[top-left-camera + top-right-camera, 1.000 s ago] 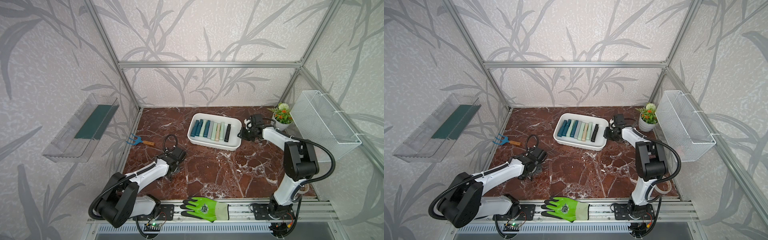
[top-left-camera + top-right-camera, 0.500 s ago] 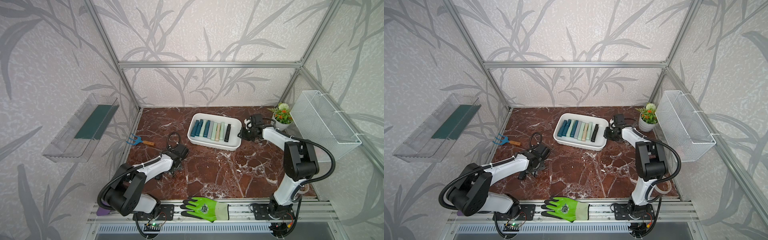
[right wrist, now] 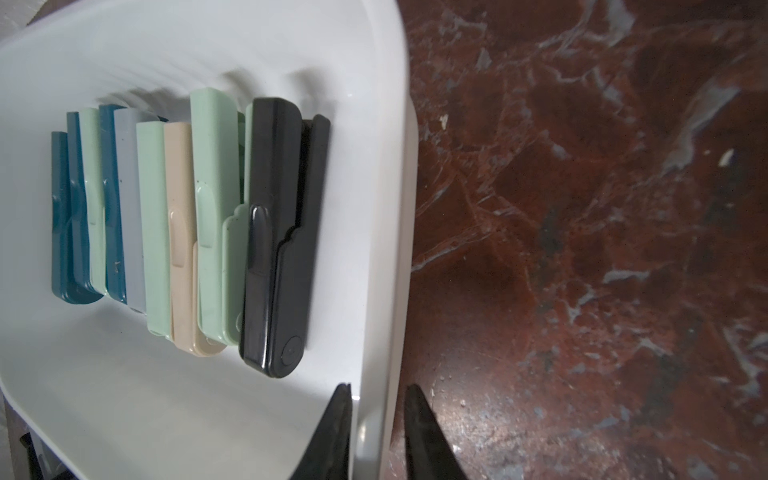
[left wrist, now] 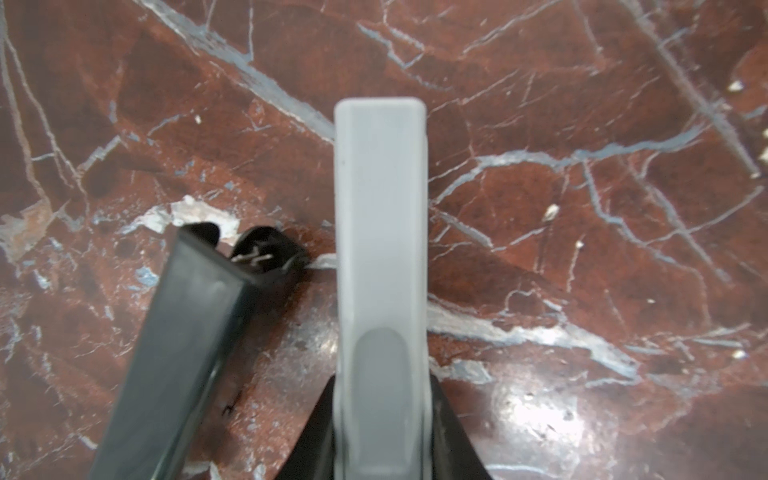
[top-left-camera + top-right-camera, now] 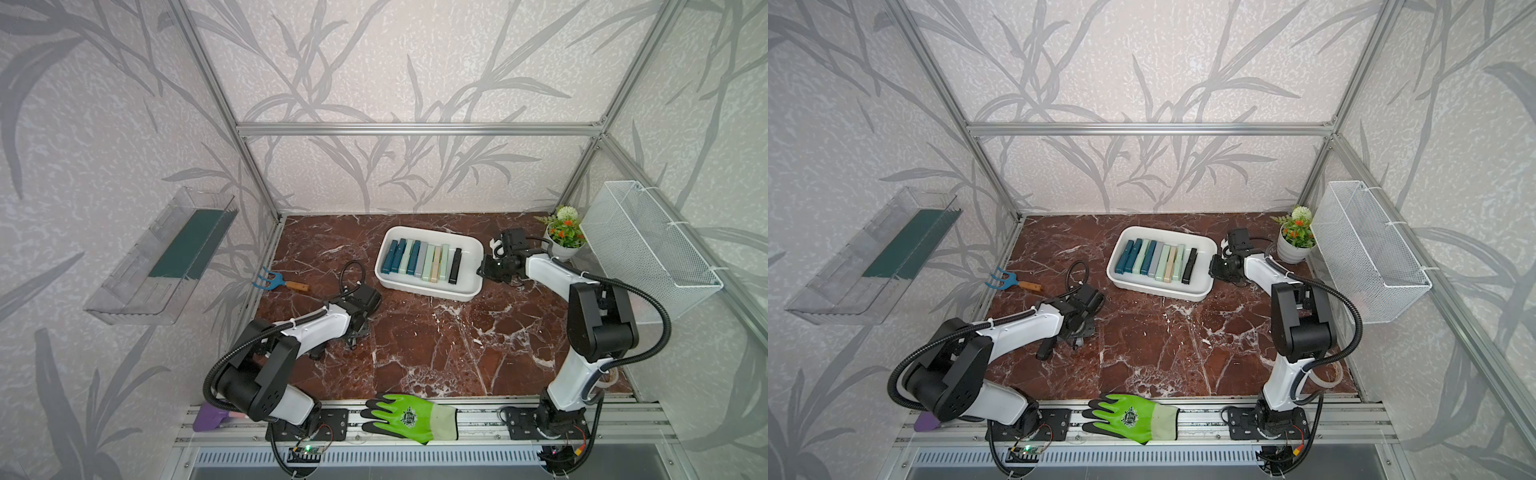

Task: Put the pruning pliers into the storage box
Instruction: Pick up the pruning pliers from the center of the board.

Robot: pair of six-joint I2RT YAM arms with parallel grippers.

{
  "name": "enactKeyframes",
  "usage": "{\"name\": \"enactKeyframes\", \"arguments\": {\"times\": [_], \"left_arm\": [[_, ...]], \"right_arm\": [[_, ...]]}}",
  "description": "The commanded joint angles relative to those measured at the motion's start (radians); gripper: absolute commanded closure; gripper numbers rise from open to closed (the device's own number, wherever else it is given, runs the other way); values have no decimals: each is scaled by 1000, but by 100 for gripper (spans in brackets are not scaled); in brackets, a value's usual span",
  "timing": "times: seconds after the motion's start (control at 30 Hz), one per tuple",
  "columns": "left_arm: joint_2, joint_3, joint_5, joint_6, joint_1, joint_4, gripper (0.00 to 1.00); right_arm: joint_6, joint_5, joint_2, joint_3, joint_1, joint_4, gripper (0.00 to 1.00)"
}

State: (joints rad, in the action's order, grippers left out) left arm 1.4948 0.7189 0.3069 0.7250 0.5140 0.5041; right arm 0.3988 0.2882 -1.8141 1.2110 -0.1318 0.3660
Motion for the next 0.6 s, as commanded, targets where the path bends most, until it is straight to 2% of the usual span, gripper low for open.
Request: {"name": "enactKeyframes", "arguments": {"times": [0.0,0.13,0.27,0.57], "left_arm": [[17,31,9,-24,7,-15,81],[-5,47,-9,-44,16,-20,87],[-46,98,-6,-74,35,8,90],[-100,298,19,-147,73,142,90]], "right_arm": [[-12,-18,-2,22,3,34,76],[-10,-14,-4,19,2,33,76],[-11,-13,-7,18,3,31,76],[-3,3,-8,18,1,15,76]]}}
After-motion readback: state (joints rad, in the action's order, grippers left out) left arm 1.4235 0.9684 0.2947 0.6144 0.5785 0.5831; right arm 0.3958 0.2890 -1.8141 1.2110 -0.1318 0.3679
